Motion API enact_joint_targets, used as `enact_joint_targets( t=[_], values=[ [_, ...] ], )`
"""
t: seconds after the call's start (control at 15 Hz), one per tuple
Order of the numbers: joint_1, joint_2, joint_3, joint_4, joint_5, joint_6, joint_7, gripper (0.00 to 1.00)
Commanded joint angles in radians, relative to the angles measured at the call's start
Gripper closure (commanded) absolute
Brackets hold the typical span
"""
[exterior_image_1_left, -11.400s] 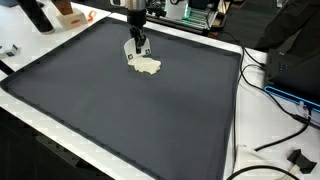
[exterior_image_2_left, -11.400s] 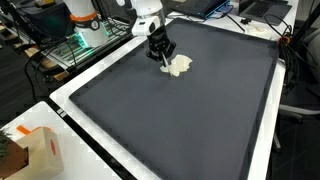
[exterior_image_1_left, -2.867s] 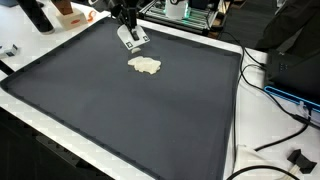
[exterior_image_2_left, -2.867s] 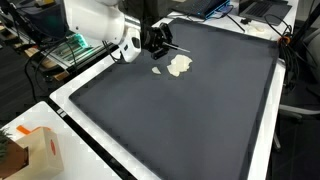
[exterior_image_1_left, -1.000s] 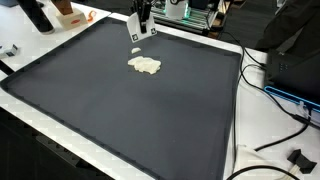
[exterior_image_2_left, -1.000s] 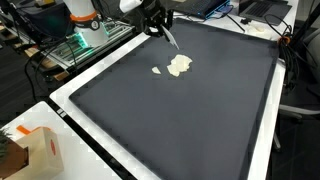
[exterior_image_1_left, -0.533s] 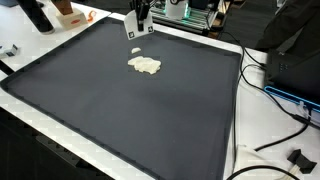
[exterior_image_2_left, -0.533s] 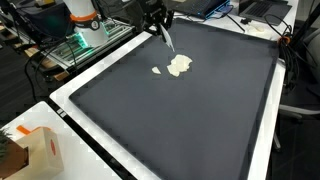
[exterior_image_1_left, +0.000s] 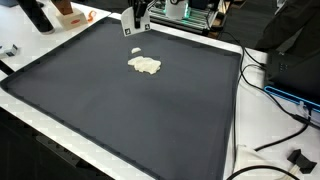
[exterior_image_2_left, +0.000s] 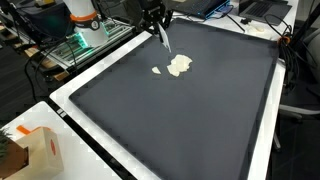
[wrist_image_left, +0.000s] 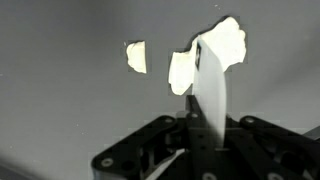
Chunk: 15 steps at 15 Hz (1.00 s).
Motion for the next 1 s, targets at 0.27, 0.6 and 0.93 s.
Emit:
enact_joint_targets(
  t=[0.27,0.6,0.93],
  values=[
    [-0.071,0.008,0.052,0.02,-0.253,-0.036,0.258,0.99],
    [-0.107,0.013,0.098,0.082,-0.566,-0.218,0.642,0.99],
    [-0.05,0.081,0.107,0.183,-0.686,-0.421,0.873,0.99]
  ],
)
